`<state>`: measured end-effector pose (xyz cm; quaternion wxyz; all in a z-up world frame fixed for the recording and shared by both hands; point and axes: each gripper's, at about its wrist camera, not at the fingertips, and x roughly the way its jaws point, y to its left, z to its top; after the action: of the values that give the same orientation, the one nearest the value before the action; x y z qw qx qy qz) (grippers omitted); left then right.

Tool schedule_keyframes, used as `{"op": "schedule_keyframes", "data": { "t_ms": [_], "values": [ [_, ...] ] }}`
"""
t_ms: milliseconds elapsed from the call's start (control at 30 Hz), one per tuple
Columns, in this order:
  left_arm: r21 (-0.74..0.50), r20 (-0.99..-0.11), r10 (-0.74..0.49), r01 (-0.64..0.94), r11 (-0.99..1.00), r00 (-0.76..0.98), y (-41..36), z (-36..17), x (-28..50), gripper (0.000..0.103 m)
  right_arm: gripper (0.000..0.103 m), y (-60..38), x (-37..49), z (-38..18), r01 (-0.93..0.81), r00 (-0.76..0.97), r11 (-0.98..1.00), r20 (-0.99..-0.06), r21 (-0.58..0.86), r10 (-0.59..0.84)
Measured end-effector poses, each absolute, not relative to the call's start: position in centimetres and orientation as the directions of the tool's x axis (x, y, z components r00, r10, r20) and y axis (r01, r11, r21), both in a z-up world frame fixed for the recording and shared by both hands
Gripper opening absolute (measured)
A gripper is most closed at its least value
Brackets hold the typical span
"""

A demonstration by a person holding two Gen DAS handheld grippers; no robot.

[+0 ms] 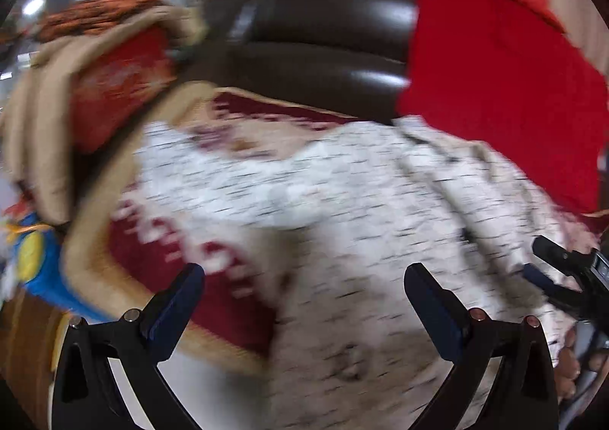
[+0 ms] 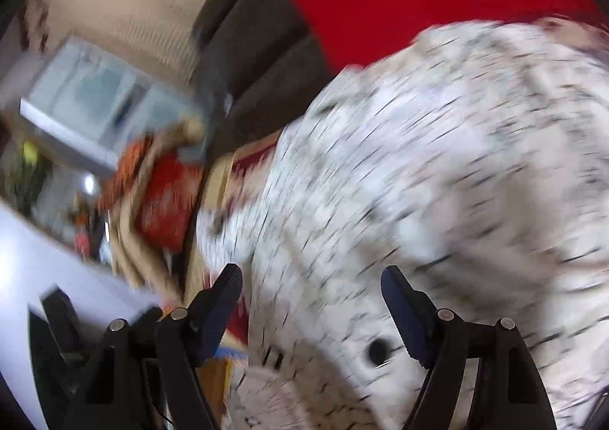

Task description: Fold large clothes

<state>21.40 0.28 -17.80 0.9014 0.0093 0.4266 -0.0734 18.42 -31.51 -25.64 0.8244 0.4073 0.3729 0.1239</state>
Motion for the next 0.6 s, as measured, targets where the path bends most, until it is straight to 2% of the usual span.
{"op": "schedule_keyframes", "data": {
  "t_ms": [100, 233, 333, 367, 433, 467, 500, 600],
  "values": [
    [-0.135, -0.793, -0.248, 0.237, 0.962, 0.556, -3.4, -18.9, 25.2, 0.103, 0.079, -34.6, 17.3, -26.7, 0.146, 0.757, 0.54, -0.444, 0.829, 0.478],
    [-0.225, -0.827, -0.333, 0.276, 0.934, 0.453, -8.2, -21.0, 31.1, 0.103, 0.077, -37.6, 16.6, -28.6, 0.222, 0.791, 0.466, -0.438, 0.856, 0.427],
    [-0.275, -0.836, -0.37, 0.274, 0.922, 0.405, -11.2, -22.7, 35.0, 0.101, 0.067, -38.8, 16.6, -31.5, 0.281, 0.779, 0.377, -0.439, 0.883, 0.448],
    [-0.291, -0.839, -0.382, 0.274, 0.917, 0.388, -11.8, -23.0, 35.8, 0.092, 0.065, -38.9, 16.7, -32.2, 0.292, 0.772, 0.369, -0.445, 0.882, 0.454],
    [-0.319, -0.863, -0.389, 0.25, 0.914, 0.322, -13.4, -24.9, 38.2, 0.07, 0.049, -39.0, 16.9, -32.9, 0.307, 0.757, 0.381, -0.466, 0.872, 0.458],
    [-0.34, -0.869, -0.4, 0.238, 0.91, 0.289, -13.8, -25.7, 38.9, 0.051, 0.046, -39.1, 16.8, -33.3, 0.311, 0.749, 0.388, -0.475, 0.868, 0.461],
    [-0.38, -0.869, -0.427, 0.216, 0.9, 0.251, -14.4, -26.7, 39.6, 0.043, 0.043, -39.1, 16.9, -33.6, 0.307, 0.747, 0.386, -0.471, 0.87, 0.469],
    [-0.449, -0.857, -0.475, 0.161, 0.879, 0.201, -15.6, -28.1, 39.9, 0.043, 0.039, -39.5, 16.9, -34.1, 0.291, 0.742, 0.381, -0.458, 0.878, 0.489]
  ]
}}
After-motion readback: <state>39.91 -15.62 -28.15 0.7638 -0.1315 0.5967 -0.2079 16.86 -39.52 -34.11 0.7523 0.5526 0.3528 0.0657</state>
